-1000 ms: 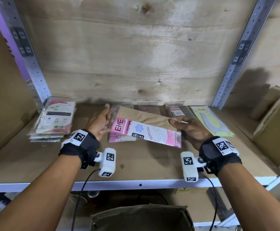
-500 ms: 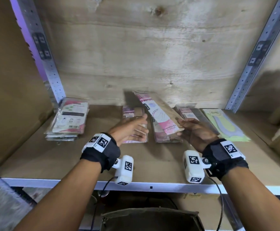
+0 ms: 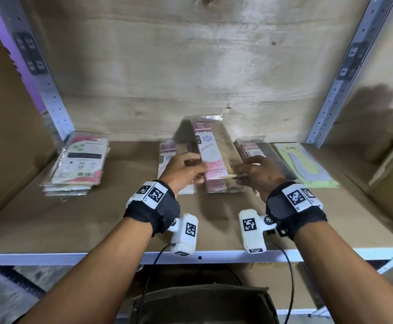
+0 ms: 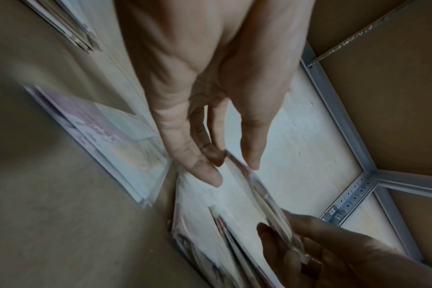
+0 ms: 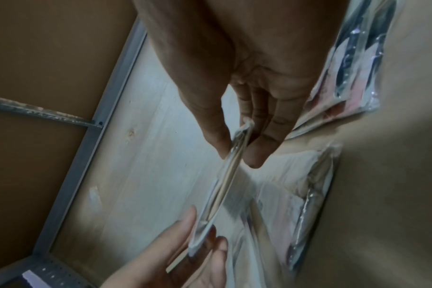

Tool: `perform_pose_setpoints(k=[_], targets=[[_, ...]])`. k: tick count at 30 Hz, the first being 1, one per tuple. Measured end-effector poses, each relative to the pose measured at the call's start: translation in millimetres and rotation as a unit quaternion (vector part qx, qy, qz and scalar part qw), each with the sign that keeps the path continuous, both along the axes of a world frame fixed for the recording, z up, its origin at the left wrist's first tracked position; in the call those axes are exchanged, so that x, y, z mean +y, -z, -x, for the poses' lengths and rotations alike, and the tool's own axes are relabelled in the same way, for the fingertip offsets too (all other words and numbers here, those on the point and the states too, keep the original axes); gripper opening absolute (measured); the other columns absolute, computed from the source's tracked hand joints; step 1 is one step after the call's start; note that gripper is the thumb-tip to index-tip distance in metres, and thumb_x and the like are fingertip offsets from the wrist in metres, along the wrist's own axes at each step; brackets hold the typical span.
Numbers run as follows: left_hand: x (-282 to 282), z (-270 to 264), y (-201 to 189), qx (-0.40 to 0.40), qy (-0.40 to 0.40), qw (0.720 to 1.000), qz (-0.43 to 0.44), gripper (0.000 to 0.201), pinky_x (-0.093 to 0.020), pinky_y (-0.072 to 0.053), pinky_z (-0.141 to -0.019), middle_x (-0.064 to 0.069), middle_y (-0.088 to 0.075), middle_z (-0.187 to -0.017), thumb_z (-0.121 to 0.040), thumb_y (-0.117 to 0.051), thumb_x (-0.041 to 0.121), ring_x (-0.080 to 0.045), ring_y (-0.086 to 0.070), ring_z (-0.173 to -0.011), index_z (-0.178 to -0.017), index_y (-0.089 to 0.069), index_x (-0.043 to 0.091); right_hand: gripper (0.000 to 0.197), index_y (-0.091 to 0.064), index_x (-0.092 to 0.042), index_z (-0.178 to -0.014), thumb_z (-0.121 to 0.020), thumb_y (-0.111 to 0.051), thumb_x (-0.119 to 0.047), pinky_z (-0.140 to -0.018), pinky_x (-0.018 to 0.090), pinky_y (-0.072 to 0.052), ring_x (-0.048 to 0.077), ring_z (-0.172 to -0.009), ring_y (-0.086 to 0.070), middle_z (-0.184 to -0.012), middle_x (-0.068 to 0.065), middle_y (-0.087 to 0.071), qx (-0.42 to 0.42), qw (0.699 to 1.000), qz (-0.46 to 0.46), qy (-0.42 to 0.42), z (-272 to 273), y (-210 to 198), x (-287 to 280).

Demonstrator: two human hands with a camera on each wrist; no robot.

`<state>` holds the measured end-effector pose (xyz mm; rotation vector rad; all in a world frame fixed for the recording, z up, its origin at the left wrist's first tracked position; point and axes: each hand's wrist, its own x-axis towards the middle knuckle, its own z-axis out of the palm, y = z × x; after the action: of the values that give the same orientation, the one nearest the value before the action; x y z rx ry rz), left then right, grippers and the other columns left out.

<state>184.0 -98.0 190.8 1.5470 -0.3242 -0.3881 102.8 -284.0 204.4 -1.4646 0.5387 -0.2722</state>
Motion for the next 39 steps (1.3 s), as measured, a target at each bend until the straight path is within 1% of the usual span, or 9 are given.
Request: perform_pose_setpoints(k=[5,7,11,15,22,31,34,37,39], targets=[[-11.6,0.8,1.2,-0.021,0.017,0.999,-0.036,0.043,-0.026,-0.062,-0.067,-0.022,-0.067,-0.117,-0.085,-0.072,0.000,-0.027,-0.070,-0.095,-0.126,-0.060,-0.002,0.038,-0.061,0.000,-0.104,-0.072,-0.081,0.000,-0.055,0.032,-0.060,0.028,-0.059,-0.070,-0.082,0.019,-0.074,0.069,0.994,0.085,0.009,-2.7,0.7,-7.2],[-16.8,-1.6,3.0,-0.029,0.005,0.998,-0.063,0.042,-0.029,-0.062,-0.069,-0.023,-0.066,-0.118,-0.084,-0.071,-0.004,-0.032,-0.069,-0.101,-0.125,-0.061,-0.004,0.028,-0.066,-0.007,-0.093,-0.069,-0.081,-0.004,-0.068,0.039,-0.062,0.027,-0.066,-0.071,-0.084,0.016,-0.075,0.103,0.983,0.150,0.004,-4.3,0.9,-9.5],[-25.0,-11.0,10.6,-0.027,-0.021,0.992,-0.121,0.045,-0.031,-0.062,-0.069,-0.021,-0.068,-0.115,-0.080,-0.074,-0.008,-0.029,-0.070,-0.091,-0.122,-0.060,-0.007,0.014,-0.069,-0.013,-0.073,-0.069,-0.082,-0.011,-0.084,0.044,-0.060,0.026,-0.081,-0.074,-0.082,0.013,-0.076,0.134,0.956,0.261,-0.003,-5.0,-0.8,-5.9],[-30.8,-20.4,19.0,-0.030,-0.028,0.984,-0.175,0.050,-0.035,-0.062,-0.075,-0.019,-0.069,-0.113,-0.076,-0.078,-0.007,-0.023,-0.071,-0.079,-0.122,-0.059,-0.008,0.022,-0.074,-0.002,-0.091,-0.072,-0.080,-0.010,-0.083,0.042,-0.060,0.029,-0.089,-0.073,-0.094,0.016,-0.075,0.153,0.927,0.342,-0.003,-3.3,-2.1,0.2],[-33.3,-23.9,20.1,-0.041,0.000,0.978,-0.207,0.035,-0.044,-0.061,-0.081,-0.018,-0.074,-0.106,-0.072,-0.084,0.003,-0.027,-0.074,-0.084,-0.103,-0.069,0.000,0.031,-0.068,-0.003,-0.109,-0.080,-0.075,-0.010,-0.090,0.038,-0.057,0.031,-0.100,-0.068,-0.110,0.017,-0.068,0.206,0.886,0.416,-0.016,-8.5,-2.7,6.6],[-32.6,-14.2,6.6,0.025,0.035,0.981,-0.189,0.042,-0.042,-0.057,-0.088,-0.026,-0.067,-0.118,-0.081,-0.073,-0.010,-0.039,-0.069,-0.102,-0.120,-0.059,-0.015,0.039,-0.063,-0.007,-0.120,-0.083,-0.072,-0.013,-0.096,0.034,-0.052,0.030,-0.110,-0.061,-0.124,0.015,-0.060,0.222,0.861,0.457,-0.022,-13.0,-0.1,6.9],[-29.4,-17.5,7.5,-0.003,0.017,0.980,-0.200,0.037,-0.045,-0.060,-0.085,-0.022,-0.069,-0.113,-0.075,-0.082,0.002,-0.033,-0.073,-0.091,-0.108,-0.065,-0.006,0.036,-0.063,-0.006,-0.117,-0.082,-0.071,-0.011,-0.086,0.029,-0.050,0.029,-0.107,-0.061,-0.120,0.014,-0.062,0.216,0.857,0.467,-0.015,-10.6,-2.5,5.2],[-15.6,-24.6,1.4,-0.059,-0.033,0.974,-0.218,0.044,-0.037,-0.062,-0.076,-0.014,-0.068,-0.111,-0.075,-0.085,0.018,-0.022,-0.073,-0.077,-0.111,-0.064,0.002,0.040,-0.063,-0.008,-0.120,-0.081,-0.069,-0.013,-0.084,0.028,-0.051,0.027,-0.104,-0.064,-0.116,0.010,-0.066,0.171,0.859,0.482,-0.011,-8.9,-8.3,4.5],[0.8,-30.2,-6.5,-0.096,-0.054,0.973,-0.203,0.020,-0.038,-0.062,-0.075,-0.007,-0.071,-0.097,-0.079,-0.082,0.020,-0.023,-0.072,-0.076,-0.091,-0.069,0.011,0.038,-0.063,-0.013,-0.121,-0.084,-0.069,-0.018,-0.085,0.027,-0.052,0.020,-0.098,-0.066,-0.110,0.005,-0.070,0.104,0.877,0.470,-0.009,-7.9,-12.7,9.3]])
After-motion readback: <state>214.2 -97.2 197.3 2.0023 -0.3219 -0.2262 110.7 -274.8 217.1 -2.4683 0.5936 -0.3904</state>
